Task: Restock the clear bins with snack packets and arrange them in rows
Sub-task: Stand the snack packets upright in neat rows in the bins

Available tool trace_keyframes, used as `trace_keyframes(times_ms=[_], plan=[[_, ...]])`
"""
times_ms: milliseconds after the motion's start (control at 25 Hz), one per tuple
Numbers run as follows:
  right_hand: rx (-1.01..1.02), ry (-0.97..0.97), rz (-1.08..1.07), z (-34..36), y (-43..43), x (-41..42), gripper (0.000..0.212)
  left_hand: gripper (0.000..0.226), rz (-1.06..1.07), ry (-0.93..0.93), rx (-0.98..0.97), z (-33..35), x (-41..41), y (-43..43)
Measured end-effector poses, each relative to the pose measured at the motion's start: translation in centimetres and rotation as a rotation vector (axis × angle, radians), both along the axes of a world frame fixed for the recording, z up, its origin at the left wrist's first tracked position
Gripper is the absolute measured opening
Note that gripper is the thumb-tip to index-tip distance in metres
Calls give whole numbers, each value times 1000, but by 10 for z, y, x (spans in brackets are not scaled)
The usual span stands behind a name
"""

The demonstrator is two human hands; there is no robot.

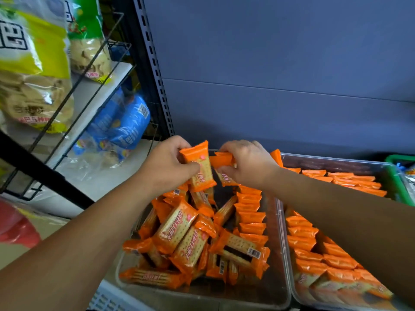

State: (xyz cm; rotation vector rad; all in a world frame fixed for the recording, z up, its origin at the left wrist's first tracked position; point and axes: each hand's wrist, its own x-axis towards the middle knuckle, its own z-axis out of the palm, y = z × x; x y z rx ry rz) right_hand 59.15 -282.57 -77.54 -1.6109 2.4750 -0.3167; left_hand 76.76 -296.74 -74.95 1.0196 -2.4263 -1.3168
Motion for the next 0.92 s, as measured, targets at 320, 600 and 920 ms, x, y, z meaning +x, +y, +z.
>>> trace_keyframes(times_ms=[320, 600, 920], plan=[[73, 195, 19, -12, 3, -12, 43, 20, -314, -178, -297, -22, -24, 12], [197, 182, 32, 8, -1, -20, 36, 36, -379, -314, -711, -46, -49, 23], [-158, -79, -168, 14, 53, -47, 25, 39, -295, -344, -717, -49, -63, 33]])
